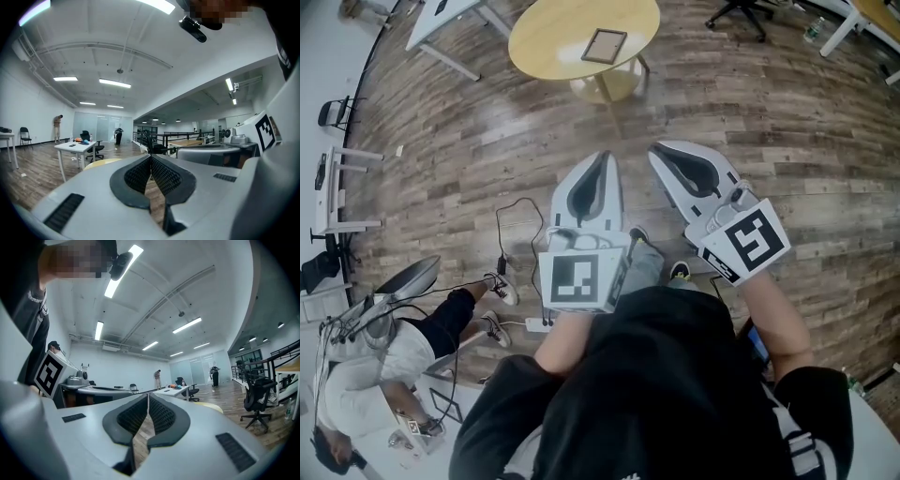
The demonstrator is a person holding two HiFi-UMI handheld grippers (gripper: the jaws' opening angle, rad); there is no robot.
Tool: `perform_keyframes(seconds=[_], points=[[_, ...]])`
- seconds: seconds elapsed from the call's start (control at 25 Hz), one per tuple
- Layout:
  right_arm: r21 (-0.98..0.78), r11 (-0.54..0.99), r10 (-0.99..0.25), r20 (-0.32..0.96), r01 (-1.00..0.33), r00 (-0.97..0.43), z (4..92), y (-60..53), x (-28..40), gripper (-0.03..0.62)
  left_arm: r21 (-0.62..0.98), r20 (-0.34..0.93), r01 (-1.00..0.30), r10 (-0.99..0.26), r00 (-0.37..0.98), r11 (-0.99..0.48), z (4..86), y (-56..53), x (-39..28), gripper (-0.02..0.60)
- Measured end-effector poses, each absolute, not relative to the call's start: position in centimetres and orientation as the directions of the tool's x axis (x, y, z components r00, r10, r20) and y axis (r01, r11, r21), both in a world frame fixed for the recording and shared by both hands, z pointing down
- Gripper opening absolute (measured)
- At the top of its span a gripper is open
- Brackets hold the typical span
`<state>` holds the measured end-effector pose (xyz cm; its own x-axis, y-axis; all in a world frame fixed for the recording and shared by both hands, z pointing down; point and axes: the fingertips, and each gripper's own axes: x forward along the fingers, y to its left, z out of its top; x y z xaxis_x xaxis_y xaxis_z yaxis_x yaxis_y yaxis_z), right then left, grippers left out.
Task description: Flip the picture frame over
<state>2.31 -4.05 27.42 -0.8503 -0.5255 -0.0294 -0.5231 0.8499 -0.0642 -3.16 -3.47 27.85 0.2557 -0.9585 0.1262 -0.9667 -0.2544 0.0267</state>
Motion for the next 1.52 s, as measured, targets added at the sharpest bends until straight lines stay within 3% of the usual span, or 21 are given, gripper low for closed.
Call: perform_keyframes(seconds=[0.44,0.88,1.52], points=[[-0.018,0.846,-0.534,-0.012,-0.534,-0.846,26.3,-11.5,-5.8,0.023,0.065,0.092,-0.964,-0.960,0.265,-0.260,27.6,-10.1,-11.6,0.023],[0.006,0.847,-0.532,0.020,-0.532,-0.847,26.7,-15.6,-7.7,0.023,0.067,0.090,-0.967,-0.963,0.252,-0.247,28.3,-14.4,-14.5,0.023],[-0.024,0.854,-0.520,-0.044,-0.519,-0.853,26.3,-29.3,-2.2,0.023,-0.011,0.111,-0.970,-0.964,0.242,-0.245,27.1,-27.7,-8.8,0.023]])
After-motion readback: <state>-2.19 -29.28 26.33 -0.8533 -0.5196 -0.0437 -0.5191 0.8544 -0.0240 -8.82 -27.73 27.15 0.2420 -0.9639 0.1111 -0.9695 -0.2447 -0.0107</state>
